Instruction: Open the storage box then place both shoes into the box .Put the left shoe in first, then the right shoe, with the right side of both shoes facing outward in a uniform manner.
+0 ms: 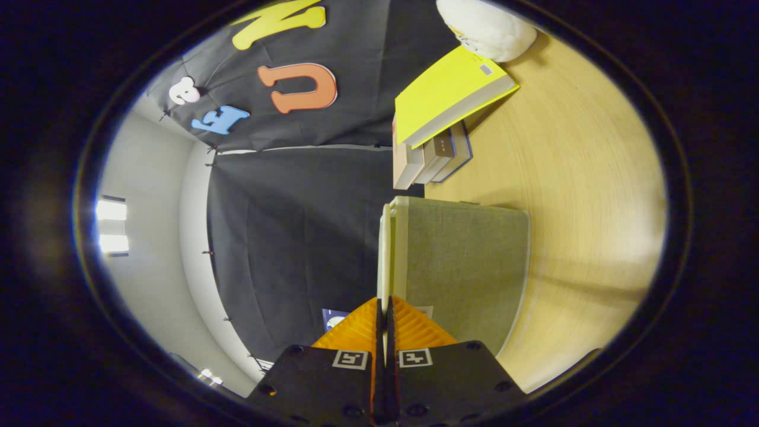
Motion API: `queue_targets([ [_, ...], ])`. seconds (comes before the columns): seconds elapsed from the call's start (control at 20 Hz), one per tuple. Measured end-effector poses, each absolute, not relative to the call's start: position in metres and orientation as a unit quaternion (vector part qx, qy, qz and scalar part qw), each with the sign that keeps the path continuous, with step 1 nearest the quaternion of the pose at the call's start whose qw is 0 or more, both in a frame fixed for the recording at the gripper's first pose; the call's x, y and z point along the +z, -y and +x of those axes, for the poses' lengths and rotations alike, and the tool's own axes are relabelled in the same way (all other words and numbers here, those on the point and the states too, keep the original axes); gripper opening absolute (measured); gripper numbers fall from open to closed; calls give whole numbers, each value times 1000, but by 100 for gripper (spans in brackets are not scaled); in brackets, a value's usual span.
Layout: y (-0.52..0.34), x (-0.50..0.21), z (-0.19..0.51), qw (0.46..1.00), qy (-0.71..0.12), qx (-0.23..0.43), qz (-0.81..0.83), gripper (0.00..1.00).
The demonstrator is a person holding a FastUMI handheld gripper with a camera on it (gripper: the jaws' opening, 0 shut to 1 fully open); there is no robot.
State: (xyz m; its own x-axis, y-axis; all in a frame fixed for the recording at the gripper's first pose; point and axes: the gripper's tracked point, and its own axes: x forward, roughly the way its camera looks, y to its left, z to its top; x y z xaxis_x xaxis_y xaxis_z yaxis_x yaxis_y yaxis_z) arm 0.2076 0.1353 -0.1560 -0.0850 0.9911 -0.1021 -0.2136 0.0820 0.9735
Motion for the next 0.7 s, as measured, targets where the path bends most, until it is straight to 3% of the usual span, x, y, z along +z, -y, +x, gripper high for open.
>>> queue_targets([
  [0.7,-187,-39,179,629,-395,556,374,5],
])
